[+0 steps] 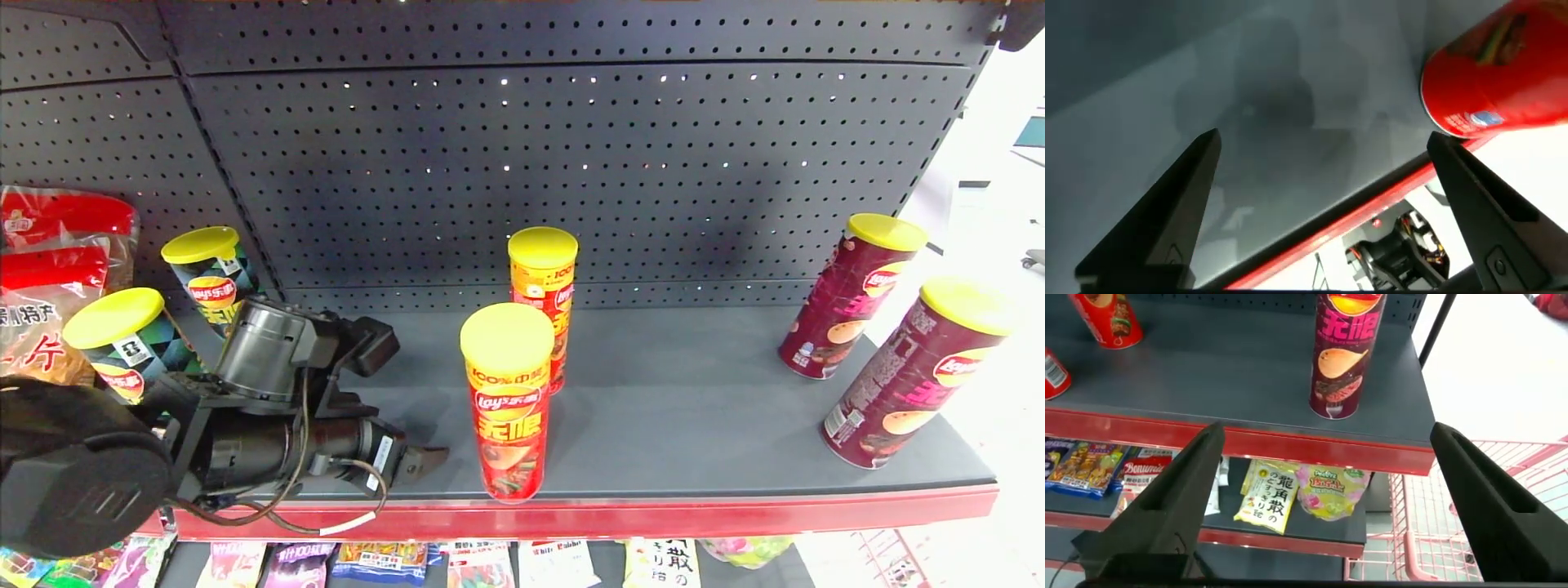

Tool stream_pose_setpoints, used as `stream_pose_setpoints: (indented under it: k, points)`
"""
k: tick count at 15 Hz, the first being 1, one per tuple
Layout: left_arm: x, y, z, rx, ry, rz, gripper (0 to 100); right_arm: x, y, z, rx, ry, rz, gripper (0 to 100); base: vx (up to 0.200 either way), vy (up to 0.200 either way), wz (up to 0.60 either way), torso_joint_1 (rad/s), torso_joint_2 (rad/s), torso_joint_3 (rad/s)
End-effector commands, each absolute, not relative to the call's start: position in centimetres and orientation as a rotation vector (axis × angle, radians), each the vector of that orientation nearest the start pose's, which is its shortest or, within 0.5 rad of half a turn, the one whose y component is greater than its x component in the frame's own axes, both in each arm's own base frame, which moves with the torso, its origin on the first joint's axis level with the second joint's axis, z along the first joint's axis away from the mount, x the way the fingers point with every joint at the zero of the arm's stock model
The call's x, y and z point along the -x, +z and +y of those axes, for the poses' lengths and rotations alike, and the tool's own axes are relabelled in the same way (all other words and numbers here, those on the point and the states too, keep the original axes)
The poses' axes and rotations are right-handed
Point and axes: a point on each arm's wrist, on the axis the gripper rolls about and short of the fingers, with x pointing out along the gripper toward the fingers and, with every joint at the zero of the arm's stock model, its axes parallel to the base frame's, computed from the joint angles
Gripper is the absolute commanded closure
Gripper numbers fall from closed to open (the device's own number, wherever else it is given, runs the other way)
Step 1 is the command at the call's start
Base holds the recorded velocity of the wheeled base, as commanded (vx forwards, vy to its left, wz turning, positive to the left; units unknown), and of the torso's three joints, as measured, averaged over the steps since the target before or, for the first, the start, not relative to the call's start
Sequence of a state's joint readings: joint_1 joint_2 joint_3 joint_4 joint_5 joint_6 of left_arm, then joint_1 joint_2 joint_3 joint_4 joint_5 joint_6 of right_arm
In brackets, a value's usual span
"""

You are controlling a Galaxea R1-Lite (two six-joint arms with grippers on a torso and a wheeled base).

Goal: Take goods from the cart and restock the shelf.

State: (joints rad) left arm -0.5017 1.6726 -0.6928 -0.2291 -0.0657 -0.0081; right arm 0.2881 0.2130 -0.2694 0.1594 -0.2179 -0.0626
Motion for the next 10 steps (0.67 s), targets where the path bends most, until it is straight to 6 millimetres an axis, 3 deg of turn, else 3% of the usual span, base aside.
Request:
stream_pose_setpoints:
  k: [1, 10]
  points:
    - [-23.8, 11.8, -13.6, -0.168, -0.547, 0.771, 0, 1.9, 13.8, -1.1, 0.09, 0.074, 0.105, 0, 0.0, 0.0, 0.0, 0.0, 0.0, 0.0]
    - [-24.2, 11.4, -15.1, -0.176, -0.603, 0.776, 0, 2.0, 13.7, -1.1, 0.088, 0.074, 0.096, 0, 0.0, 0.0, 0.0, 0.0, 0.0, 0.0]
